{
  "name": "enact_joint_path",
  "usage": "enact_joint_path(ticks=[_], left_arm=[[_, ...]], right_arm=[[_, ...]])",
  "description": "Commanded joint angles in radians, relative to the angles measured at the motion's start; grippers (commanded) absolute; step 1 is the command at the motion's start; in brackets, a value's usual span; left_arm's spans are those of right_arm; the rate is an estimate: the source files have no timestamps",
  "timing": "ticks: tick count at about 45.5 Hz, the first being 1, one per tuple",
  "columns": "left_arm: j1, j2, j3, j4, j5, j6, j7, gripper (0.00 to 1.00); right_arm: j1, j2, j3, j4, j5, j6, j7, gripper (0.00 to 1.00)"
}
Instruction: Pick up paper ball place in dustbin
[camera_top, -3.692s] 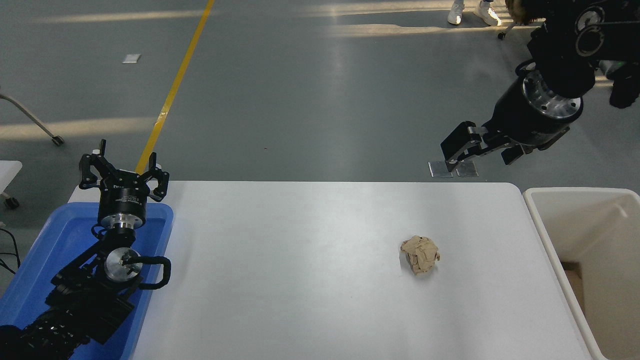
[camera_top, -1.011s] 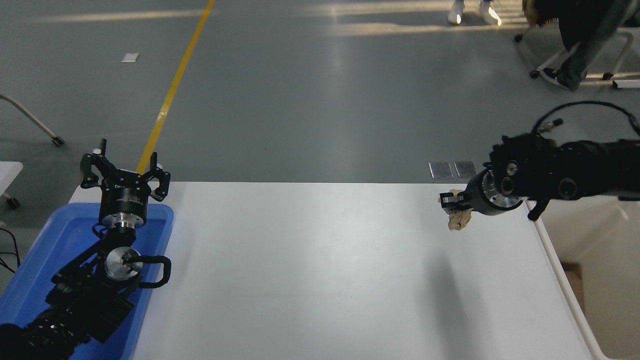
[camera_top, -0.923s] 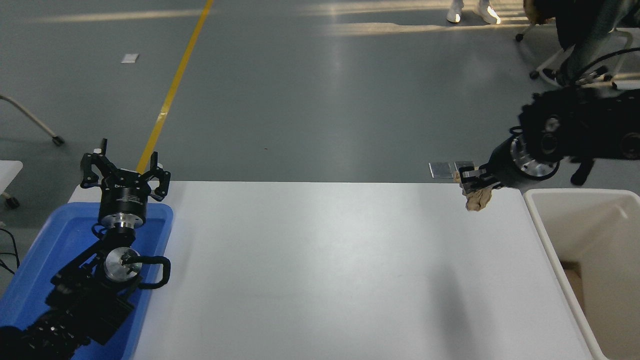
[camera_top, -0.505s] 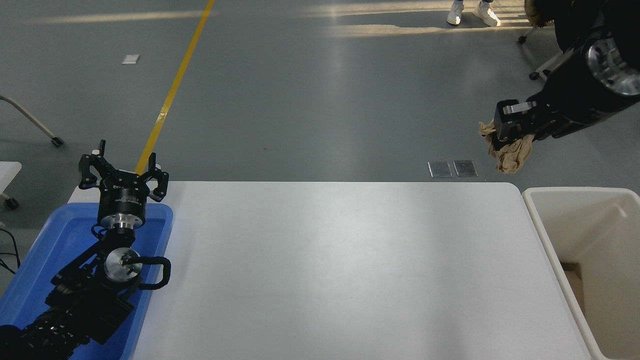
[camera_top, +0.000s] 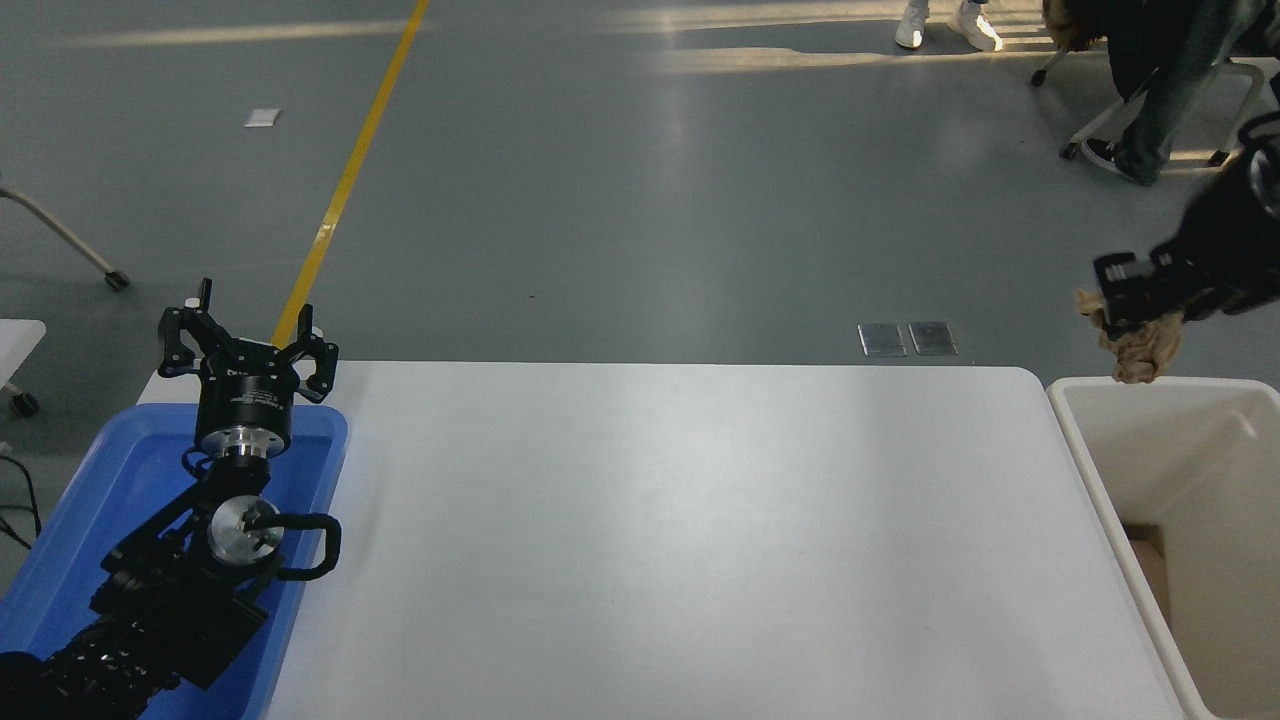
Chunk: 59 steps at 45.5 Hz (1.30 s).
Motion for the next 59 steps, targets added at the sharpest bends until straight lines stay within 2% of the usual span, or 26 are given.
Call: enact_joint_path(ticks=[1,4,10,13,17,20,27,35,59], left_arm=[[0.0,0.0,0.0,0.0,-0.001,0.001,0.0,0.99],[0.001,0.0,0.0,0.0,-0.001,0.001,-0.001,0.99],[0.001,0.0,0.0,0.0,-0.001,0.001,-0.001,0.99],[0.0,0.0,0.0,0.0,-0.001,0.001,-0.001,0.99],[0.0,0.0,-0.002,0.0,-0.001,0.001,-0.001,0.99],[0.0,0.0,0.0,0.0,-0.001,0.001,-0.001,0.99],[0.0,0.0,-0.002,0.0,-0.001,0.001,-0.001,0.99],[0.0,0.0,0.0,0.0,-0.001,0.001,-0.001,0.99],[-0.002,0.0,0.0,0.0,-0.001,0.001,-0.001,0.99]], right_arm=[[-0.185,-0.193,-0.032,-0.193,-0.305,-0.064,0.008,0.0],[-0.271,-0.238,-0.009,-0.277,-0.351,-0.114,0.015,0.0],[-0.529,-0.259,0.081,-0.489,-0.35,-0.234,0.054,0.0],[-0.678,-0.269,0.177,-0.604,-0.333,-0.265,0.071,0.0],[-0.897,-0.264,0.361,-0.743,-0.261,-0.274,0.072,0.0],[-1.184,-0.211,0.556,-0.91,-0.201,-0.306,0.072,0.0],[-1.426,-0.049,0.675,-1.084,-0.12,-0.366,0.071,0.0],[-1.514,0.056,0.673,-1.081,0.009,-0.42,0.058,0.0],[-1.401,0.061,0.672,-1.003,0.001,-0.417,0.058,0.0]])
